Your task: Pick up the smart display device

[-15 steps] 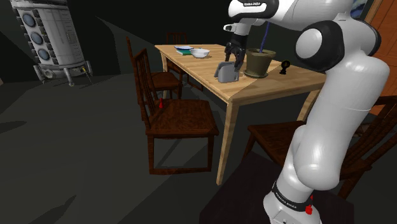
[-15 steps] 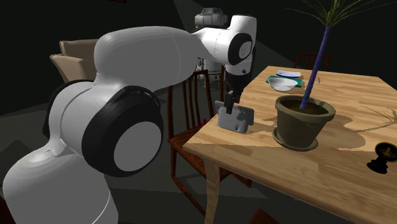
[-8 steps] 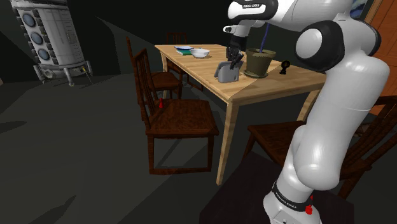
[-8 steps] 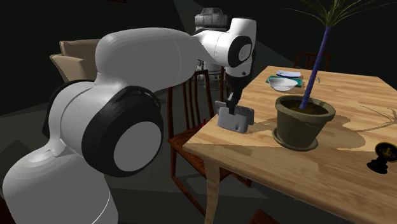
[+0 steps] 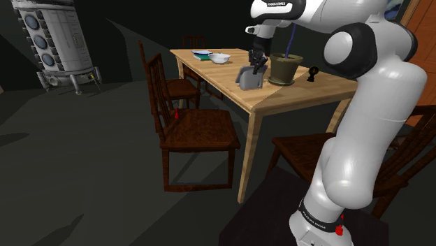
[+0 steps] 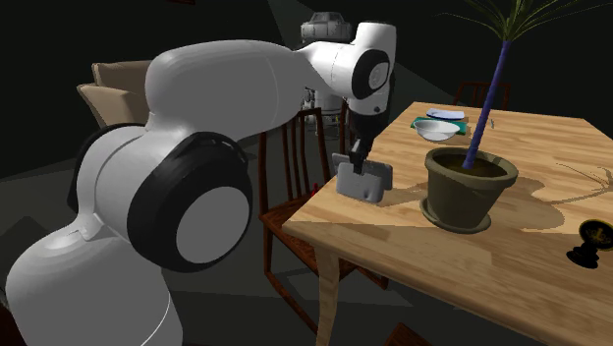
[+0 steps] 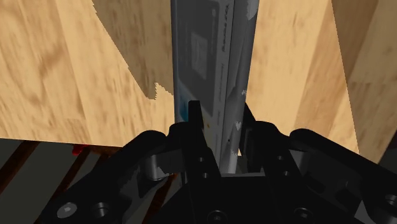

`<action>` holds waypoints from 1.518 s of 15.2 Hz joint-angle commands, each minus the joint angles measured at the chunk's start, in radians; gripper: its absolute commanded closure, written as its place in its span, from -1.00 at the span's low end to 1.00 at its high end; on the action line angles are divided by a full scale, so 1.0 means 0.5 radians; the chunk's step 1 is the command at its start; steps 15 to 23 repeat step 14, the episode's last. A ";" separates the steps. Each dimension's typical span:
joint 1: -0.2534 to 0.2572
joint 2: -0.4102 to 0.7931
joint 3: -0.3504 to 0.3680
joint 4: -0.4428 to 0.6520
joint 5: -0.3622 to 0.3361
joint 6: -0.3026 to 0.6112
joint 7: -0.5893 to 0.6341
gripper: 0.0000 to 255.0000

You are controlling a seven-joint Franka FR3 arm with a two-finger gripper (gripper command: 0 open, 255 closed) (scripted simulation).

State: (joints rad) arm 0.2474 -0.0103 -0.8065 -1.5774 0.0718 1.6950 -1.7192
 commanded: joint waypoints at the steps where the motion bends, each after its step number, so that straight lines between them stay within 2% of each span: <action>1: -0.007 0.027 -0.008 0.078 0.021 -0.059 -0.011 1.00; 12: -0.098 0.231 -0.063 0.571 0.189 -0.423 -0.087 1.00; 23: -0.101 0.234 -0.063 0.579 0.192 -0.428 -0.088 1.00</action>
